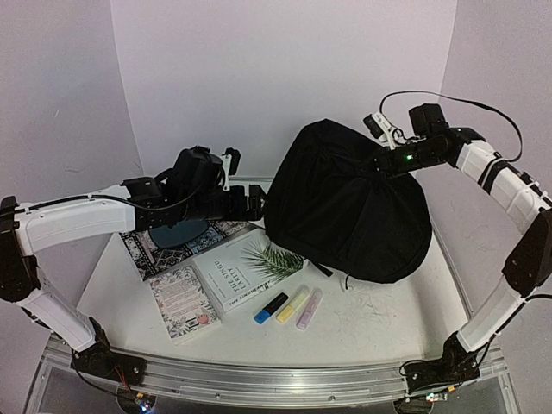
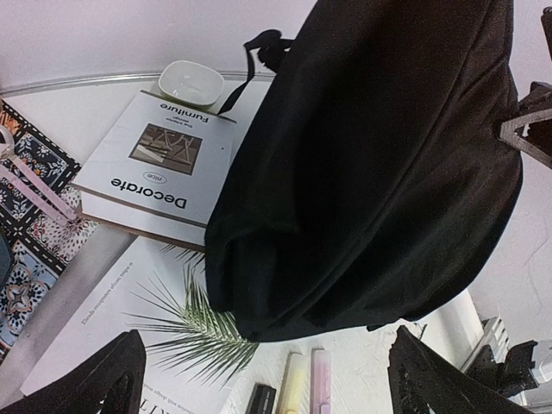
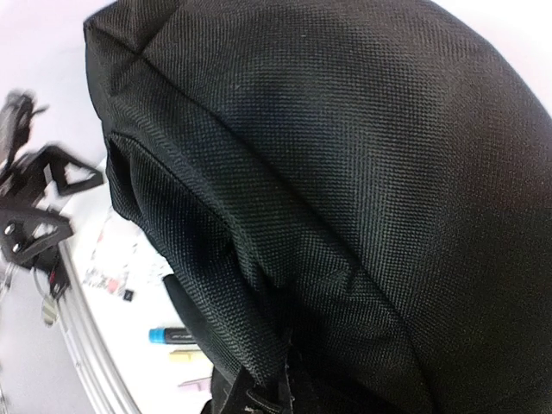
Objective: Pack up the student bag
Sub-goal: Pass from the right arm to the left
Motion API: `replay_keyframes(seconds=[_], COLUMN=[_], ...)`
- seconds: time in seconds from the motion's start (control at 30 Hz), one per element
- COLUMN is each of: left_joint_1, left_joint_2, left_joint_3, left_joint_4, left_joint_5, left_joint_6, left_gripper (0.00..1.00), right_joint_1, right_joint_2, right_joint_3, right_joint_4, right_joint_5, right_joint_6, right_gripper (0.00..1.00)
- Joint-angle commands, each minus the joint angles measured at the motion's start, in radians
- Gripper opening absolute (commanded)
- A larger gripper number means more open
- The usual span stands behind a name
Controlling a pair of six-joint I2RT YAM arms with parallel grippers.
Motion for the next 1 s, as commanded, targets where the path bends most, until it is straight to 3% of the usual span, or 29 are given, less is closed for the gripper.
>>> replay_keyframes(seconds=[0.0,0.67,0.83,0.97], left_joint_1=[0.006,0.020,0.054,0.092], left_joint_2=[-0.030,0.109,0.162,0.186], left_joint_3=[0.069,0.161,0.172,0.188], left_joint_4=[-0.035,-0.064,-0.069,-0.067], left_joint_5=[0.002,-0.032,-0.092,-0.036], left_joint_6=[0.048,0.101,0.139,0.169], left_gripper=[1.00,0.99,0.96,0.88], right_joint_1=[0.077,0.194,0.207,0.208], right_joint_2=[0.023,0.234,0.248,0.246], right_joint_3=[0.075,0.199,0.195,0.192], right_joint_4=[0.071,0.069,0.063,0.060], right_joint_5=[-0.153,-0.207,-0.209,-0.195], right_joint_6=[-0.076,-0.166,-0.194,-0.203], right_gripper=[0.00,0.00,0.01,0.01])
